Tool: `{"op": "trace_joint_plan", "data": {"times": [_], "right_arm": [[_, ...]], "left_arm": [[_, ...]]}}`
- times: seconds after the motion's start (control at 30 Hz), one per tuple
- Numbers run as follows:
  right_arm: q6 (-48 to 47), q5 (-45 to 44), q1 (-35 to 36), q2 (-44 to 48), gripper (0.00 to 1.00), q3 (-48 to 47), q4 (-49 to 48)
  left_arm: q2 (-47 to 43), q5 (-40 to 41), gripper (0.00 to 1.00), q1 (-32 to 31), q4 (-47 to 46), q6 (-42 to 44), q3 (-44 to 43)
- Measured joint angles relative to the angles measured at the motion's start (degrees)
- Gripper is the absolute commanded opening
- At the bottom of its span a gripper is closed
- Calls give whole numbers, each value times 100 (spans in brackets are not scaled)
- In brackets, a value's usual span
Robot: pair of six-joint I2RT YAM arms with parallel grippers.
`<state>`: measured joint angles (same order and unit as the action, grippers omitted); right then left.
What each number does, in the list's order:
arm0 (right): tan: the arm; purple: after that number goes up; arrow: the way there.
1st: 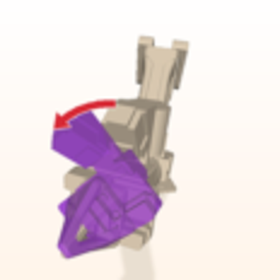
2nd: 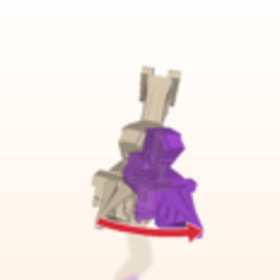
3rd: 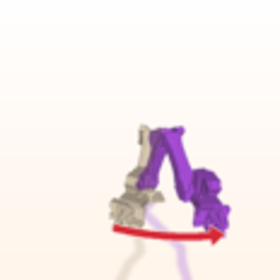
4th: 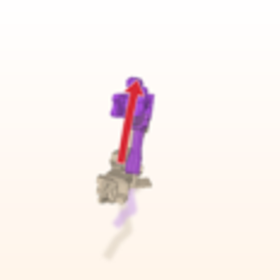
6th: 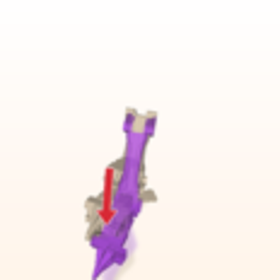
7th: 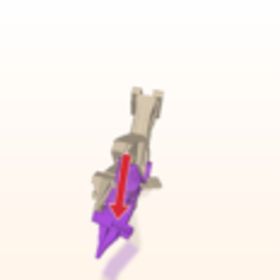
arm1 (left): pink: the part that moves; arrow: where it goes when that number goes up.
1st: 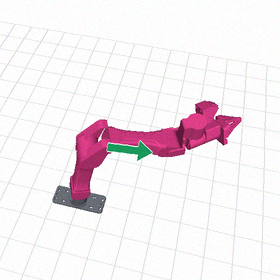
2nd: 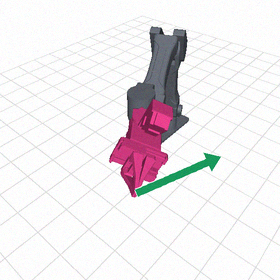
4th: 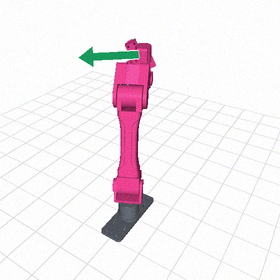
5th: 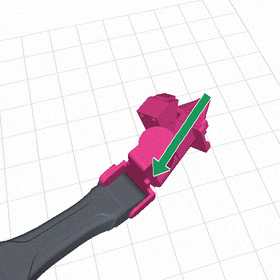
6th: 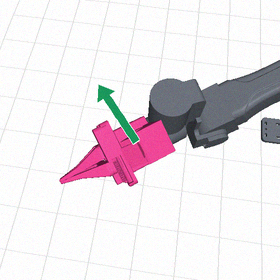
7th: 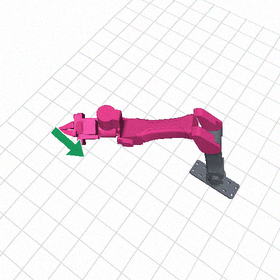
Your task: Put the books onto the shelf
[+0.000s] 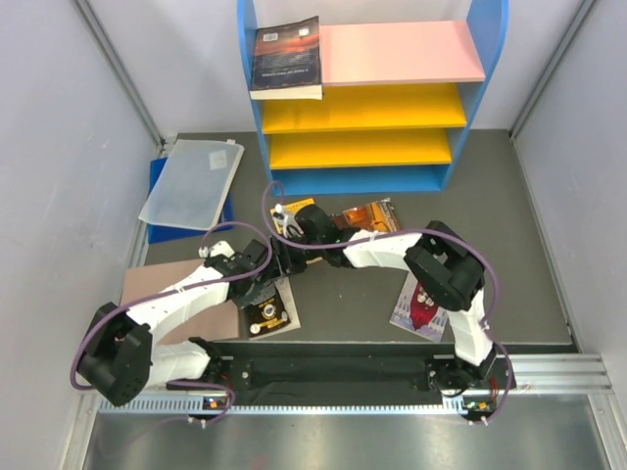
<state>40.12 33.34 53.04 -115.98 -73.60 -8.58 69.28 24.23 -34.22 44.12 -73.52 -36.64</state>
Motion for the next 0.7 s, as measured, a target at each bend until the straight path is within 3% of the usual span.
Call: {"op": "trace_joint_plan", "data": {"times": [0.27, 0.37, 0.4, 0.43, 0.5, 0.53, 0.6, 0.7], "right_arm": [[-28, 85, 33, -470, 50, -474, 538], [-61, 81, 48, -479, 30, -516, 636], [-72, 81, 48, -487, 9, -522, 654], [-81, 85, 48, -496, 0, -525, 667], [-61, 103, 48, -531, 0, -527, 704], [-44, 101, 48, -549, 0, -527, 726], [-48, 83, 48, -555, 0, -527, 743], [-66, 37, 46, -535, 0, -505, 748]], "left_arm": [[0, 4, 0, 0, 68, 35, -87], [-4, 13, 0, 0, 96, 66, -168], [-11, 17, 9, 0, 98, 90, -195], [-24, 24, 23, 0, 103, 129, -232], [-79, 37, 56, 0, 111, 243, -308], [-127, 59, 80, 0, 122, 321, -343], [-275, 162, 94, 0, 160, 428, -422], [-601, 374, 98, 0, 323, 577, -564]]}}
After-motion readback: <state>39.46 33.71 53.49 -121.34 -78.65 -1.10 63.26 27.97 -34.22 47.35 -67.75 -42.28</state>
